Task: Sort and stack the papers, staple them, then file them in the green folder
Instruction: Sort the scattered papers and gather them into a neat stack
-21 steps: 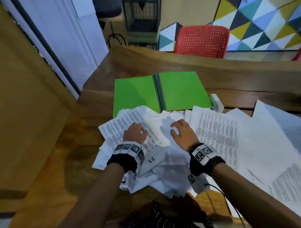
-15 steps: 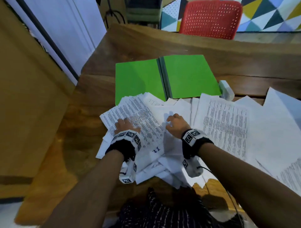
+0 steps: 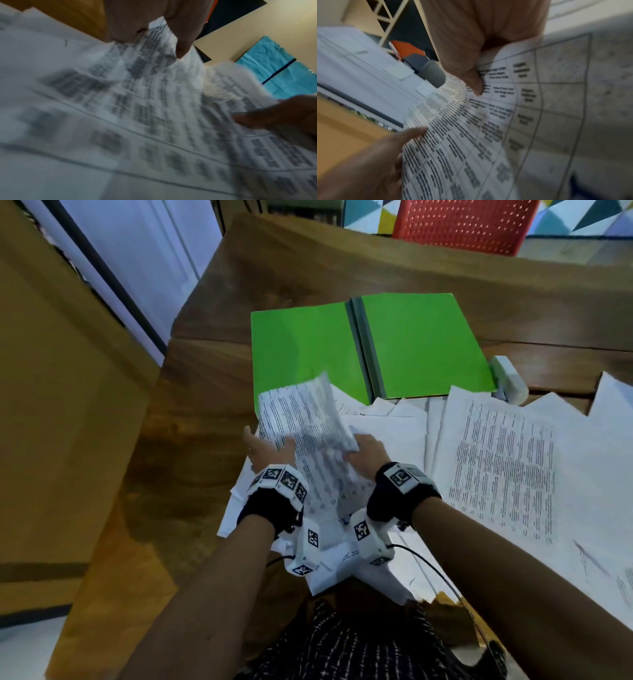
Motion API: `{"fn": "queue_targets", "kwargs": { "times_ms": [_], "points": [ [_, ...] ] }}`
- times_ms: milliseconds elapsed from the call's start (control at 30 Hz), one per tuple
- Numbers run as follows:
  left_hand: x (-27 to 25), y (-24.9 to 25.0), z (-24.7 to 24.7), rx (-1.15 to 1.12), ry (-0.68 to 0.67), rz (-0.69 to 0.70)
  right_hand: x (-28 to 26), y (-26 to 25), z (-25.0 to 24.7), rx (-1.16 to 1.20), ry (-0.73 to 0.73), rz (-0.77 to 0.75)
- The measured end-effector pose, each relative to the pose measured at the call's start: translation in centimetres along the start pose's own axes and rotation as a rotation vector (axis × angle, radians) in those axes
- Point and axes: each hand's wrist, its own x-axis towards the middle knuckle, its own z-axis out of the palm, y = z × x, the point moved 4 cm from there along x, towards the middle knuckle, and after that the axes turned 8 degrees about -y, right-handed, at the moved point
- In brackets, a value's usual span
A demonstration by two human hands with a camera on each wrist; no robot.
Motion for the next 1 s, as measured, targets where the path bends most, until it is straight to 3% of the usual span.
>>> {"fn": "queue_targets", "kwargs": {
  "times_ms": [133, 267, 333, 500, 600, 733, 900, 967, 1000],
  "points": [
    [0.7, 1.4, 0.3, 0.079, -0.062, 0.184, -1.5, 2.4, -6.0, 0.165, 0.334, 0.077],
    [1.2, 1.7, 2.3, 0.498, -0.254, 0.152, -3.3, 6.0, -11.2, 0.175, 0.545, 0.180],
    [0.9, 1.9, 2.9, 0.606, -0.276, 0.105, -3.5, 8.2, -11.8, 0.216, 0.556, 0.237],
    [0.9, 1.9, 4.5, 0.483, -0.399, -0.016, -3.0, 13.2, -8.0, 0.267, 0.363, 0.474],
    [1.0, 2.6, 4.4, 0.538, -0.418, 0.024, -3.3, 14.1, -6.1, 0.284, 0.337, 0.461],
    [1.1, 7.2, 1.0, 0.557, -0.219, 0.234, -3.8, 14.1, -5.6, 0.358, 0.334, 0.388],
    [-1.4, 16.5, -7.0, 0.444, 0.238, 0.590, -4.8, 13.8, -5.2, 0.469, 0.376, 0.302],
    [-3.1, 19.0, -8.2, 0.404, 0.243, 0.777, -4.7, 13.5, -5.0, 0.548, 0.369, 0.260],
    [-4.0, 19.5, -7.7, 0.376, 0.160, 0.859, -4.7, 13.2, -5.0, 0.576, 0.351, 0.252]
  ]
}}
